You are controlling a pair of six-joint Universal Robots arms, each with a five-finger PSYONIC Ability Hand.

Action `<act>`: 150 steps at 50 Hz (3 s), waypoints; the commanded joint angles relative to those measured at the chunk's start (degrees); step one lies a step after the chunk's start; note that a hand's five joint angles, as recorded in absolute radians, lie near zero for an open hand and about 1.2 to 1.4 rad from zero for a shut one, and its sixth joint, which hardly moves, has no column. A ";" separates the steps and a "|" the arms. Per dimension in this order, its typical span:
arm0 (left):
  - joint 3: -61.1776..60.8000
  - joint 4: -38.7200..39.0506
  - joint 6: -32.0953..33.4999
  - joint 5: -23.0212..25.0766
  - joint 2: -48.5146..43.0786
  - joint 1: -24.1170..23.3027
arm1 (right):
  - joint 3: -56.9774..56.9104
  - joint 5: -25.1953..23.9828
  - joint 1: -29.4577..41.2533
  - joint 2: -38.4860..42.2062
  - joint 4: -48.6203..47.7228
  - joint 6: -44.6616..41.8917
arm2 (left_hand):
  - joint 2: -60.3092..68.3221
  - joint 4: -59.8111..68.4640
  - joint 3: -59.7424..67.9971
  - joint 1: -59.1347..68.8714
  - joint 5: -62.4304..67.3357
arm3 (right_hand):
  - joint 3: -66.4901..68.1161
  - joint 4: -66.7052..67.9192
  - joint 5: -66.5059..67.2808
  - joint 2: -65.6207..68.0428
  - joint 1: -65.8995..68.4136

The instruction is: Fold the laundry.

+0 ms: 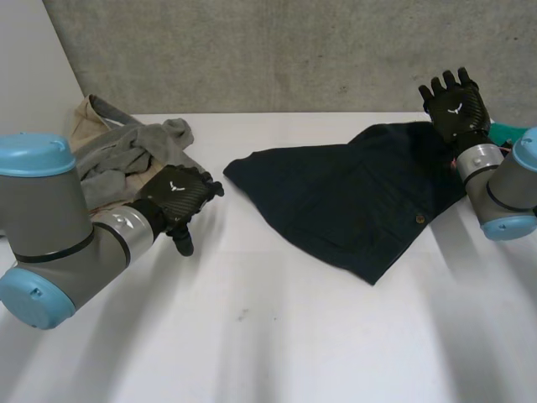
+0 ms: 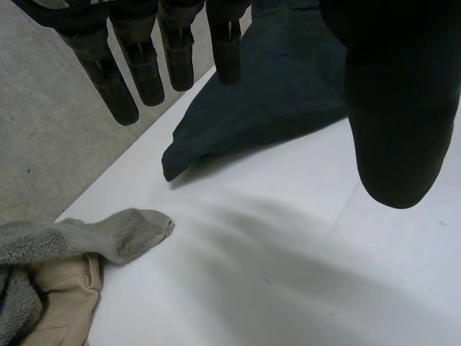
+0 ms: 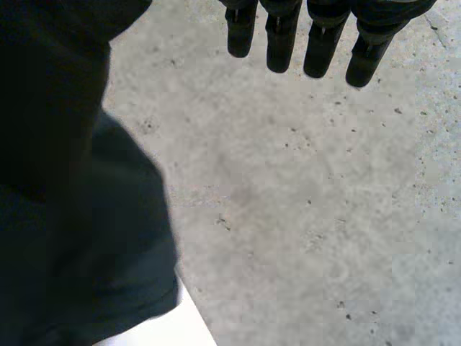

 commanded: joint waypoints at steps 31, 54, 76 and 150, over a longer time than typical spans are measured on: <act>2.26 2.22 -4.38 -0.09 0.26 -0.53 | 29.25 20.46 21.66 -18.68 28.69 37.84 | 0.86 1.10 0.96 0.66 1.07 | 2.70 2.44 2.44 2.62 2.17; 2.08 3.71 -4.55 -0.26 -0.09 -0.53 | 32.06 23.64 23.24 -17.17 14.45 32.22 | -0.32 -0.08 -0.21 -0.52 -0.11 | 67.74 67.48 67.48 67.66 67.21; 14.99 6.79 -15.36 -0.62 -17.91 -0.62 | 35.75 17.83 32.30 -47.05 23.06 20.44 | -4.87 -4.63 -4.76 -5.07 -4.66 | 67.74 67.48 67.48 67.66 67.21; 38.14 35.36 -25.99 -12.66 -0.63 2.11 | -2.39 15.55 13.40 -24.74 -12.45 15.51 | 62.57 62.81 62.67 62.37 62.78 | 67.74 67.48 67.48 67.66 67.21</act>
